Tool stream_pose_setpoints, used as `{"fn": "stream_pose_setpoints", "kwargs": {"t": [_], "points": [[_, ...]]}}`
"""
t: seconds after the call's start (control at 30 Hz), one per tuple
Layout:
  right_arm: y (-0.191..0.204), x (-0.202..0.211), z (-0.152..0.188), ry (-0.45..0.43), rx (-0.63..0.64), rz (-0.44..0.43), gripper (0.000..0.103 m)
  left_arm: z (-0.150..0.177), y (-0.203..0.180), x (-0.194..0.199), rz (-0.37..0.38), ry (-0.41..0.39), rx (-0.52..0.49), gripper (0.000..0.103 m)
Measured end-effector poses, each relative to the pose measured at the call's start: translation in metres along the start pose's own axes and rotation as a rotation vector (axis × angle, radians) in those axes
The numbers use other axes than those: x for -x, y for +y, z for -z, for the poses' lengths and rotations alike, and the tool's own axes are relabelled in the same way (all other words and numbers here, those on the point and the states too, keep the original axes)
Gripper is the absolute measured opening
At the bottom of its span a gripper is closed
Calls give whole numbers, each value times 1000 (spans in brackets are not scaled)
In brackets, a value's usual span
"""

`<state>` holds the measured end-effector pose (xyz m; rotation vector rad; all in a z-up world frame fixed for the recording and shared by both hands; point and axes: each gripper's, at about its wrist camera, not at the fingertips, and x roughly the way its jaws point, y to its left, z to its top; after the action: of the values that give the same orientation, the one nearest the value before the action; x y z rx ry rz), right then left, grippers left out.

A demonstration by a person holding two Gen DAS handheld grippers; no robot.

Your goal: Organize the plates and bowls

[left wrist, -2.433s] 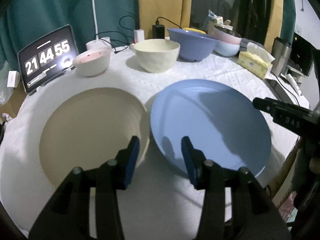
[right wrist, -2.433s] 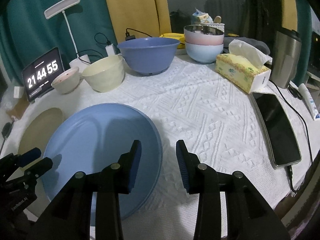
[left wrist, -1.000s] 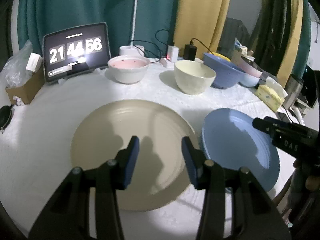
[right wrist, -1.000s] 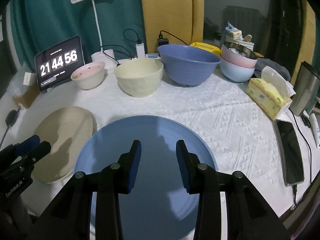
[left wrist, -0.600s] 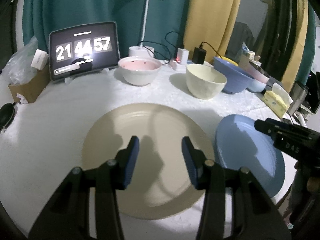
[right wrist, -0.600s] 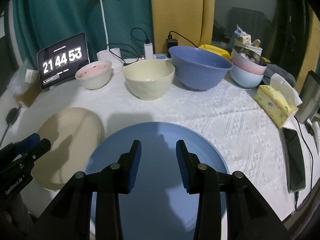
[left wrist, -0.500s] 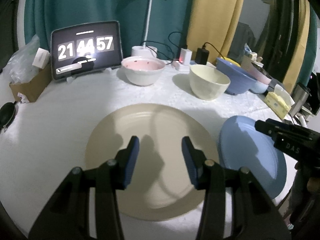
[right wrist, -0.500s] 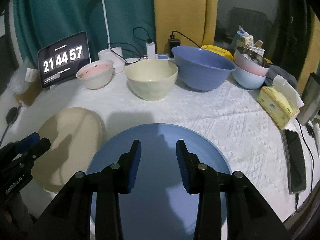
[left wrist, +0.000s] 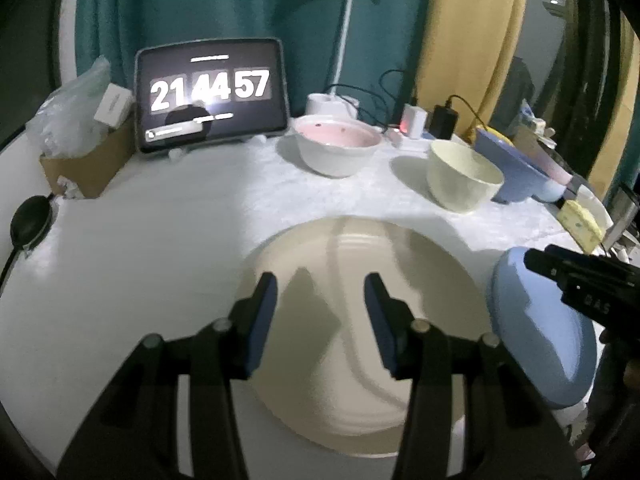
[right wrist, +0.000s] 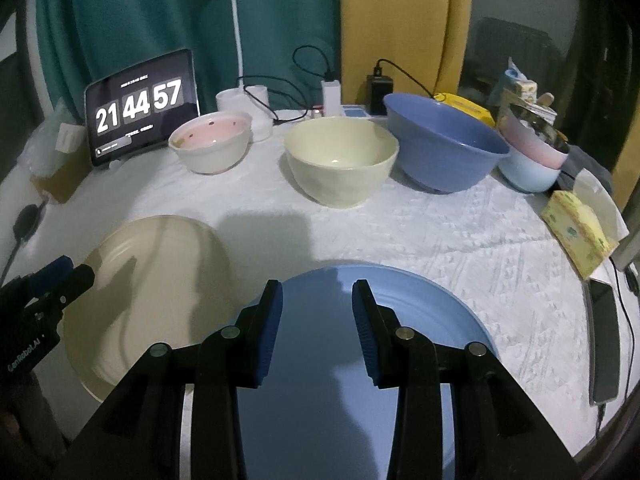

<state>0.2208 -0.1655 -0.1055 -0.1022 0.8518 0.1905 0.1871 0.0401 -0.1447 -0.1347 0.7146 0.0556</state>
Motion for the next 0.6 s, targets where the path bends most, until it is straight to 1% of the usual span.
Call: {"fn": "stream_pose_setpoints", "kwargs": {"t": [0.2,0.27,0.3,0.33,0.6], "points": [[15,-9,-5,19,26,-25,39,1,18,-2,-30,2,33,49],[19,-13,-7,24,34,-32,39,2,23,-3,-36,3,39,55],[22,-14,-7,27,38,-35,39,2,25,-3,-39,3,43,60],[23,-16,-8,29,41,-38,39,2,28,-4,-40,3,50,63],[40,-31,-12,57,64,-67,40,5,44,-10,-68,23,73,64]]}}
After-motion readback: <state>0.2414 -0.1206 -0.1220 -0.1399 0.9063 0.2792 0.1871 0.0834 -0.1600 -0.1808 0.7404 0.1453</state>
